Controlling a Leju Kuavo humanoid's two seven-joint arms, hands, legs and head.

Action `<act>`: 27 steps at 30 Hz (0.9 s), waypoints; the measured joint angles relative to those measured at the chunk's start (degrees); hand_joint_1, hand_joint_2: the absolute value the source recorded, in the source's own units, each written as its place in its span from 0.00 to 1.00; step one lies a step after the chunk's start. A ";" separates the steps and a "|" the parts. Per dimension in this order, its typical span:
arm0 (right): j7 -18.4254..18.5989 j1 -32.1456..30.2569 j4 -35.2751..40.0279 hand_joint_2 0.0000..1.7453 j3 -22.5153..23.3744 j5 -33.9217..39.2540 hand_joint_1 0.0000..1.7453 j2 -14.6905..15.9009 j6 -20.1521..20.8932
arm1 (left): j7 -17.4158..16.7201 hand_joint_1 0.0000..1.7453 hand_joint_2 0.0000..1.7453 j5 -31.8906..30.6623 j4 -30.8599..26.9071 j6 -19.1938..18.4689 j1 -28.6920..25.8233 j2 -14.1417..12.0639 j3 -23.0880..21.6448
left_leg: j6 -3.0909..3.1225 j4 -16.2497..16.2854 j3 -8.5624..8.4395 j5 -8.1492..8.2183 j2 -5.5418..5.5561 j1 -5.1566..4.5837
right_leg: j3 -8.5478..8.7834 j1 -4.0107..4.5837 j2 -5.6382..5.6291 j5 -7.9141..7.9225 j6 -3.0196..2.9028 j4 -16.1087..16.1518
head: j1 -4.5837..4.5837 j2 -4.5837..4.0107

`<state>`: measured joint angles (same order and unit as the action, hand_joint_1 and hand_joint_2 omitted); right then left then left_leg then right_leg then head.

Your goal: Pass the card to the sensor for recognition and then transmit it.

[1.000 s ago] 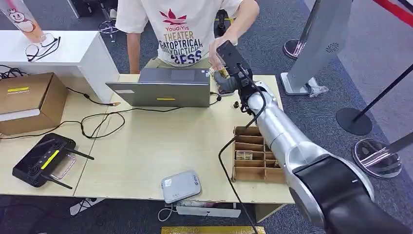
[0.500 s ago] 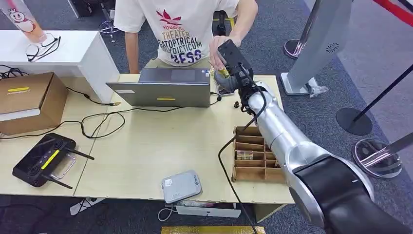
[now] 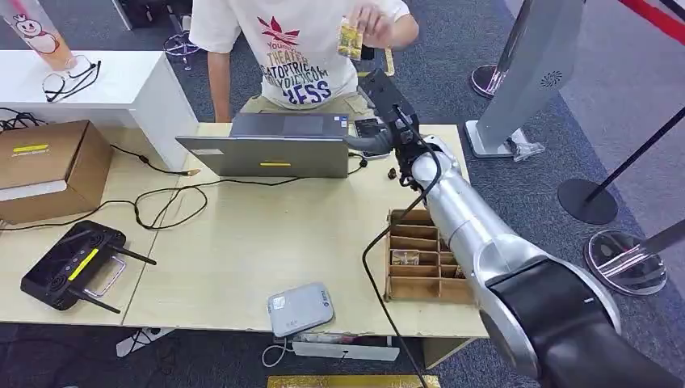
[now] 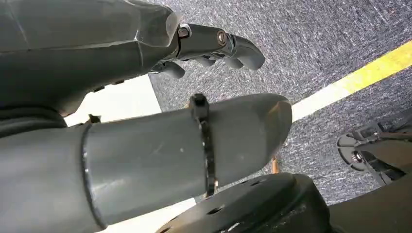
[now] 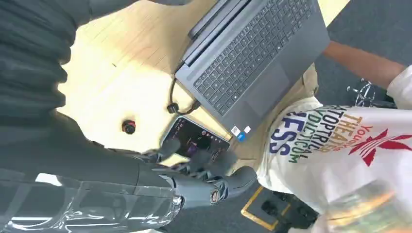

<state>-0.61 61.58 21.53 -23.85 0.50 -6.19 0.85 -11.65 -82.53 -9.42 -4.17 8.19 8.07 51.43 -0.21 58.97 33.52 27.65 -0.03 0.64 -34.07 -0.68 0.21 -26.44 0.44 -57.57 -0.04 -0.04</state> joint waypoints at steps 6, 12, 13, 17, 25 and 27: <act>0.09 0.01 -0.15 1.00 0.00 -0.18 0.00 0.00 0.00 | 0.00 0.00 0.00 0.26 0.00 0.00 0.00 0.00 0.00 | 0.00 0.00 0.00 0.00 0.00 0.00 | 0.00 0.00 0.00 0.00 0.00 0.00 | 0.00 0.00; 0.09 0.02 -0.29 1.00 0.02 -0.22 0.00 0.00 0.00 | 0.00 0.00 0.00 0.37 0.00 0.02 0.00 0.00 0.00 | 0.00 0.00 -0.01 0.00 0.00 0.00 | 0.00 0.00 0.00 0.00 0.00 0.00 | 0.00 0.00; 0.09 0.01 -0.29 1.00 0.02 -0.22 0.00 0.00 0.00 | 0.00 0.00 0.00 0.41 0.00 0.02 0.00 0.00 0.00 | 0.00 0.00 -0.01 0.00 0.00 0.00 | 0.00 0.00 0.00 0.00 0.00 0.00 | 0.00 0.00; -0.28 0.02 -0.29 1.00 0.09 -0.22 0.00 0.02 0.22 | 0.00 0.00 0.00 0.44 0.00 0.07 0.00 0.00 0.00 | 0.00 0.00 -0.01 0.00 0.00 0.00 | 0.00 0.00 0.00 0.00 0.00 0.00 | 0.00 0.00; -4.32 0.32 1.18 1.00 1.20 -0.15 0.00 0.02 1.83 | 0.04 0.00 0.00 1.11 0.00 0.15 -0.01 0.00 -0.09 | 0.00 0.00 -0.01 0.00 0.00 0.00 | 0.01 0.00 0.00 0.00 0.00 -0.01 | 0.00 0.00; -5.27 0.57 1.90 1.00 1.53 -0.09 0.00 0.02 2.32 | 0.22 0.00 0.00 1.31 0.00 0.17 -0.04 -0.02 -0.20 | 0.00 0.00 -0.01 0.00 0.00 0.00 | 0.01 0.00 0.00 0.00 0.00 -0.01 | 0.00 0.00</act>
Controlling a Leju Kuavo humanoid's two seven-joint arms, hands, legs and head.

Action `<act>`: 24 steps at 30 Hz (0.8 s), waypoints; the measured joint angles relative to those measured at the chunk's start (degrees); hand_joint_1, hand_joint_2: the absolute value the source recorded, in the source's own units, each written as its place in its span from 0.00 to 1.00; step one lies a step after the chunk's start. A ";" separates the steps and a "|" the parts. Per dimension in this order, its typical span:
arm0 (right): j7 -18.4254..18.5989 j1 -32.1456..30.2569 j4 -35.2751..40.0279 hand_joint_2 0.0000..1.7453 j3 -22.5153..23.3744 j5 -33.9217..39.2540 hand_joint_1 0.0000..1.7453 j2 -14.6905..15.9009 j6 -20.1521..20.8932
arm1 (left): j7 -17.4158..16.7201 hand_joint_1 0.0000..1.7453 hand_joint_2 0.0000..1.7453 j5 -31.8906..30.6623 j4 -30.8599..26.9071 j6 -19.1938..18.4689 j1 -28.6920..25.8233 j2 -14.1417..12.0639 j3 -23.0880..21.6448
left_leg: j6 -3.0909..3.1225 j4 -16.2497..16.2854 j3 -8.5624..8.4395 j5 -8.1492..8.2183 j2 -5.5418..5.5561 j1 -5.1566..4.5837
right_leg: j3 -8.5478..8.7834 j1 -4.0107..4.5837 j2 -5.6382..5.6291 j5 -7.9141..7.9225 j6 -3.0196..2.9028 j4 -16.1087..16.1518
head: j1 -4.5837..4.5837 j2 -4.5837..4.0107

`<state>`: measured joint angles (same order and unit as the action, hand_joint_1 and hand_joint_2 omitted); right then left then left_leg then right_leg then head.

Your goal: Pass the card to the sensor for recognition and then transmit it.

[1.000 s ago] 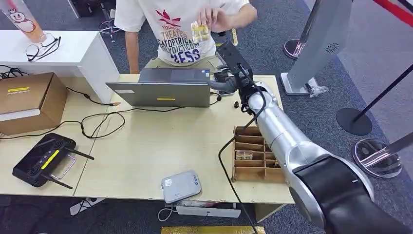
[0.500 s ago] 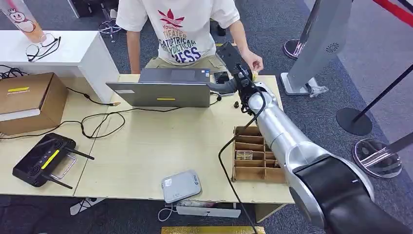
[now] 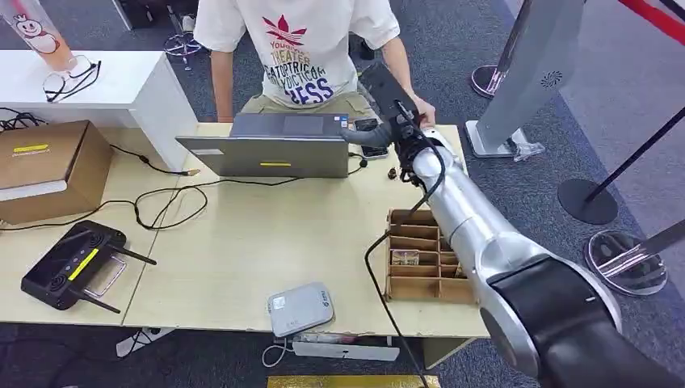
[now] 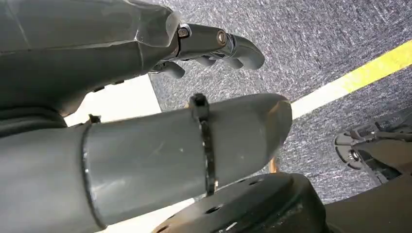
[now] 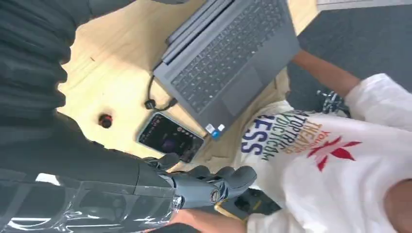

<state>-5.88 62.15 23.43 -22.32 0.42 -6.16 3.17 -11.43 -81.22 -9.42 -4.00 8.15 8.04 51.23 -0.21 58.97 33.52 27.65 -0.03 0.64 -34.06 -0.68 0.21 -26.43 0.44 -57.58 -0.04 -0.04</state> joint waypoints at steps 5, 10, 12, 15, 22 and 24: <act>-2.38 0.23 2.91 1.00 0.83 0.20 0.00 0.00 1.11 | 0.20 0.00 0.00 0.52 0.00 0.09 -0.01 0.00 -0.48 | 0.00 0.00 -0.01 0.00 0.00 0.00 | 0.00 0.00 0.00 0.00 0.00 0.00 | -0.02 0.00; -3.76 0.18 5.97 1.00 1.49 0.31 0.00 0.18 1.90 | 0.50 0.00 0.00 1.18 0.00 0.28 -0.04 -0.02 -0.85 | 0.00 0.00 -0.01 0.00 0.00 0.00 | -0.01 0.00 -0.01 0.00 0.00 0.00 | 0.00 0.00; -4.24 0.17 7.26 1.00 1.62 0.66 0.00 0.42 1.99 | 0.72 0.00 0.00 1.27 0.00 0.44 -0.06 -0.02 -0.92 | 0.00 0.00 -0.01 0.00 0.00 0.00 | 0.00 0.00 0.00 0.00 0.00 0.00 | 0.00 0.00; -4.89 -0.23 9.31 1.00 1.86 0.68 0.00 1.05 1.99 | 0.85 0.00 0.00 1.38 0.00 0.72 -0.12 -0.02 -1.05 | 0.00 0.00 -0.01 0.00 0.00 0.00 | 0.00 0.00 0.00 0.00 0.00 0.00 | 0.00 0.00; -6.01 -4.16 17.18 1.00 2.95 -0.20 0.00 3.74 1.59 | 1.20 0.00 0.00 1.81 0.00 1.18 -0.34 -0.02 -1.20 | 0.00 0.01 -0.01 0.00 0.01 -0.01 | 0.00 0.00 0.00 0.00 0.00 0.00 | 0.00 0.00; -6.18 -5.89 20.24 1.00 3.41 -0.48 0.00 4.77 1.22 | 1.27 0.00 0.00 1.90 0.00 1.18 -0.37 -0.02 -1.25 | 0.00 0.02 -0.01 0.00 0.02 -0.01 | 0.00 0.00 0.01 0.00 0.00 0.00 | 0.00 0.00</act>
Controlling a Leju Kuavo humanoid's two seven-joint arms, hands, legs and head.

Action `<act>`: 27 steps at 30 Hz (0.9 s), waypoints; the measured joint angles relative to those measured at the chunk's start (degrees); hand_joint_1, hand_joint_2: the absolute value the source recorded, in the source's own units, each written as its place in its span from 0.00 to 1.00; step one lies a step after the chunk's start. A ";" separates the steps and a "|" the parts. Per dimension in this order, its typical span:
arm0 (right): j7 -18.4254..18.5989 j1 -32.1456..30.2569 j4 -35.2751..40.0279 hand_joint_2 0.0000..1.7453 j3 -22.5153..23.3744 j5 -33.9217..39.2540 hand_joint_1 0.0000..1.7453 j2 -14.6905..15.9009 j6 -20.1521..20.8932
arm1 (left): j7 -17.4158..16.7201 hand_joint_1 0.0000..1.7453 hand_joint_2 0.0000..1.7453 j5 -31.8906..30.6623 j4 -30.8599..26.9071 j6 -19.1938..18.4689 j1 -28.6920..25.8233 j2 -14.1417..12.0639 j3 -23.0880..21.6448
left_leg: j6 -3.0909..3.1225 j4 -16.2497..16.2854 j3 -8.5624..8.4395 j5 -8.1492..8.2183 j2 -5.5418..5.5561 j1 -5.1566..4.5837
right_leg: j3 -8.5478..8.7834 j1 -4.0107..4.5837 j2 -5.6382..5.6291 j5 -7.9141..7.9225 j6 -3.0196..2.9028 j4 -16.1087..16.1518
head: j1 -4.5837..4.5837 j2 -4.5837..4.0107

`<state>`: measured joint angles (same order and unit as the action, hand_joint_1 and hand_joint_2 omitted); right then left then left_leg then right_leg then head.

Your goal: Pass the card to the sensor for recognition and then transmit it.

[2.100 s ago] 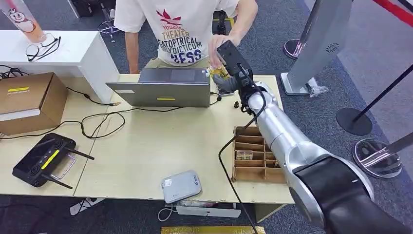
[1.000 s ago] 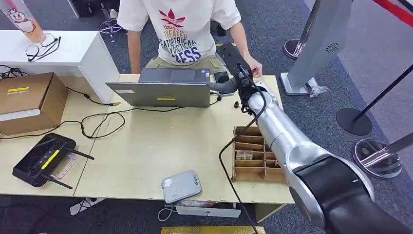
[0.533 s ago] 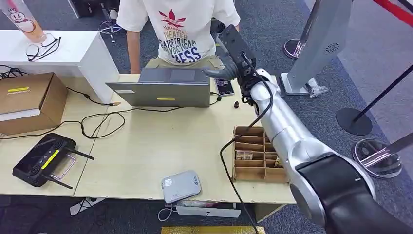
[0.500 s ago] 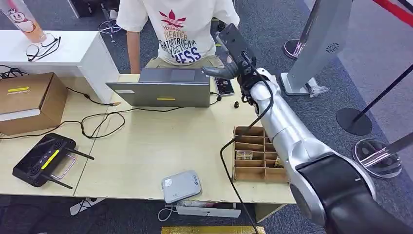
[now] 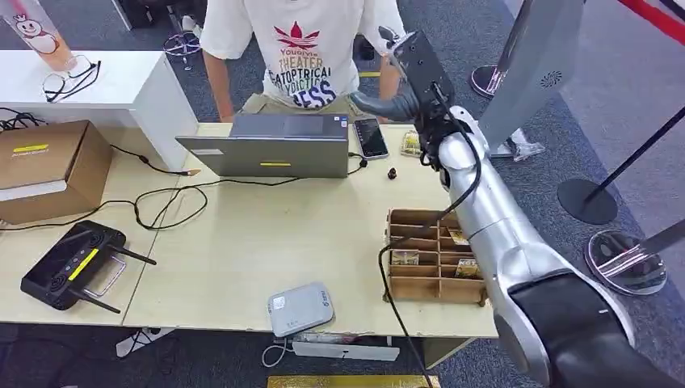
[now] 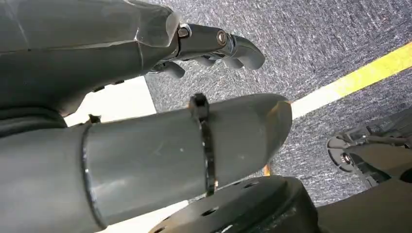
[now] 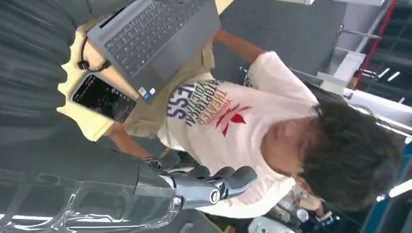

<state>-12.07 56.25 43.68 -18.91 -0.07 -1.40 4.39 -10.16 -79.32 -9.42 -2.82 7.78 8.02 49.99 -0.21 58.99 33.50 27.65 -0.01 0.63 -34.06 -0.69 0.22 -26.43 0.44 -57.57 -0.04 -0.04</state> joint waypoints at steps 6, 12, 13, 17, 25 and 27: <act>-0.33 -5.87 9.51 1.00 1.31 -2.73 0.00 3.27 -0.50 | 0.09 0.00 0.00 0.55 0.00 0.11 -0.12 0.00 -0.57 | 0.00 0.00 0.00 0.01 0.00 0.00 | 0.00 0.00 0.00 0.00 0.00 0.00 | -0.02 0.00; -1.01 -11.08 16.87 1.00 2.23 -4.83 0.00 5.74 -0.98 | 0.46 0.00 0.00 1.53 0.00 0.61 -0.53 -0.02 -0.96 | 0.00 0.00 0.00 0.01 0.00 0.00 | 0.00 0.00 0.00 0.00 0.00 0.00 | 0.00 0.00; -1.20 -11.91 18.10 1.00 2.23 -5.29 0.00 6.05 -1.27 | 0.59 0.00 0.00 1.66 0.00 0.70 -0.60 -0.02 -0.96 | 0.00 0.00 0.00 0.01 0.00 0.00 | 0.00 0.00 0.00 0.00 0.00 0.00 | 0.00 0.00; -1.77 -15.55 22.47 1.00 2.45 -7.26 0.00 7.41 -2.54 | 0.77 0.00 0.00 2.56 0.00 1.11 -0.76 -0.07 -0.96 | 0.00 0.00 0.00 0.01 0.01 0.00 | 0.01 0.00 0.01 -0.01 0.00 0.00 | 0.00 0.00; -3.32 -24.99 30.71 1.00 3.63 -9.55 0.00 10.23 -4.72 | 1.38 0.00 0.00 3.94 0.00 1.81 -1.89 -0.26 -0.94 | 0.00 0.00 0.01 0.04 0.02 0.00 | 0.00 0.00 0.02 -0.02 0.02 0.02 | -0.02 0.00; -3.56 -27.62 32.90 1.00 3.93 -10.33 0.00 10.84 -5.63 | 1.66 0.00 0.00 4.41 0.00 2.29 -2.06 -0.28 -0.94 | 0.00 0.00 0.00 0.04 0.02 0.00 | 0.01 0.00 0.04 -0.02 0.02 0.03 | 0.00 0.00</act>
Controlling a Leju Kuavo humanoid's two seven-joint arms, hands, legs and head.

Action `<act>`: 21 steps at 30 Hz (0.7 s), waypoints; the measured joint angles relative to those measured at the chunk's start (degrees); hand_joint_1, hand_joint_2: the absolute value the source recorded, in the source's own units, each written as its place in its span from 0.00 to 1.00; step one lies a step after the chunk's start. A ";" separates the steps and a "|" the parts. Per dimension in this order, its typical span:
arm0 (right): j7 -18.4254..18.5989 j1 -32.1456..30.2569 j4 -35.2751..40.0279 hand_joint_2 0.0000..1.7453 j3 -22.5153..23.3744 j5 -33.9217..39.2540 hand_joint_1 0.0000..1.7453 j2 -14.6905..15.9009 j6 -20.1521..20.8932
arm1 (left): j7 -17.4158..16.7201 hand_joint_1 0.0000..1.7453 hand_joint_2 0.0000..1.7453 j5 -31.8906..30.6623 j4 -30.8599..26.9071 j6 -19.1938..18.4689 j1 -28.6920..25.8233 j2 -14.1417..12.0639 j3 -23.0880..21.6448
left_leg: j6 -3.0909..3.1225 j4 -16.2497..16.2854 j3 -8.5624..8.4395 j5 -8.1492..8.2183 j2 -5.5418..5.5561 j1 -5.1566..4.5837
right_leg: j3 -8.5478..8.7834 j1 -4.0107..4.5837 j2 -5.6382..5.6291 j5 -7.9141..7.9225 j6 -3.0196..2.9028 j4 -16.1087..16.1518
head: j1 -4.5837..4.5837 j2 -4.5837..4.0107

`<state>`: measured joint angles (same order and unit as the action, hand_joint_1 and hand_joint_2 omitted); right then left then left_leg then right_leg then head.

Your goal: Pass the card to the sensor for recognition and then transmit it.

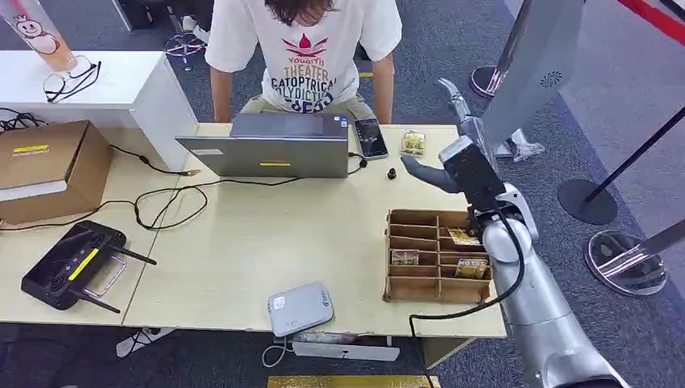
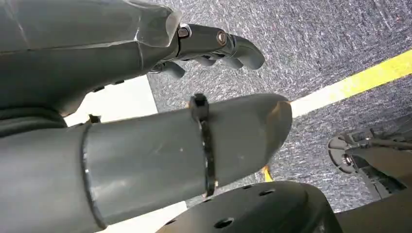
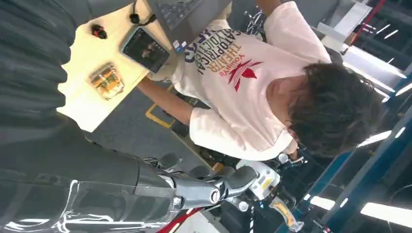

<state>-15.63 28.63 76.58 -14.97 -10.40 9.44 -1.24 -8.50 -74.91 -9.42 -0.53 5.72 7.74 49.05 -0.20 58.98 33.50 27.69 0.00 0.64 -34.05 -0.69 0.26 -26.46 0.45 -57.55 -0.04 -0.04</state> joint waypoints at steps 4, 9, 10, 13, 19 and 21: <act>-0.59 -6.49 4.08 1.00 1.18 -2.23 0.00 1.10 -2.90 | 0.11 0.00 0.00 0.59 0.00 2.85 -0.67 0.33 0.00 | 0.03 -0.01 0.01 0.03 0.03 0.00 | 0.01 0.00 0.03 -0.01 0.00 0.00 | -0.02 0.00; -0.41 -13.86 8.58 1.00 2.41 -6.37 0.00 1.64 -6.19 | 0.13 0.00 0.00 0.70 0.00 3.35 -0.88 0.68 0.02 | 0.05 -0.01 0.02 0.04 0.03 0.00 | 0.03 0.00 0.07 -0.04 0.03 0.01 | 0.00 0.00; -0.24 -15.15 9.39 1.00 2.52 -7.27 0.00 1.64 -6.81 | 0.11 0.00 0.00 0.70 0.00 3.35 -0.97 0.68 0.02 | 0.05 -0.02 0.02 0.04 0.04 0.00 | 0.02 0.00 0.07 -0.03 0.02 0.01 | -0.02 0.00; 0.94 -18.70 11.81 1.00 2.98 -10.26 0.00 1.62 -8.38 | 0.13 0.00 0.00 0.68 0.00 3.35 -1.03 0.68 0.02 | 0.04 -0.02 0.00 0.04 0.02 0.00 | 0.02 0.00 0.05 -0.04 0.02 0.02 | 0.00 0.00; 3.39 -25.40 16.67 1.00 4.66 -17.60 0.00 0.35 -11.20 | 0.11 0.00 0.00 0.33 0.00 2.78 -1.12 0.68 0.02 | 0.04 -0.04 0.01 0.04 0.01 0.00 | 0.03 0.00 0.04 -0.04 0.02 0.01 | 0.00 0.00; 3.80 -26.34 17.69 1.00 5.11 -19.21 0.00 -0.08 -11.37 | 0.09 0.00 0.00 0.16 0.00 2.54 -1.11 0.68 0.02 | 0.04 -0.04 0.01 0.04 -0.01 0.00 | 0.02 -0.01 0.03 -0.04 0.02 0.01 | 0.00 0.00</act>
<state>-11.83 2.29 94.26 -9.86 -29.61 9.36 -12.61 -8.41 -74.75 -9.42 2.01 4.60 8.41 49.07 -0.16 58.94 33.51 27.74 -0.01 0.63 -34.03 -0.69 0.28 -26.49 0.48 -57.54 -0.04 -0.04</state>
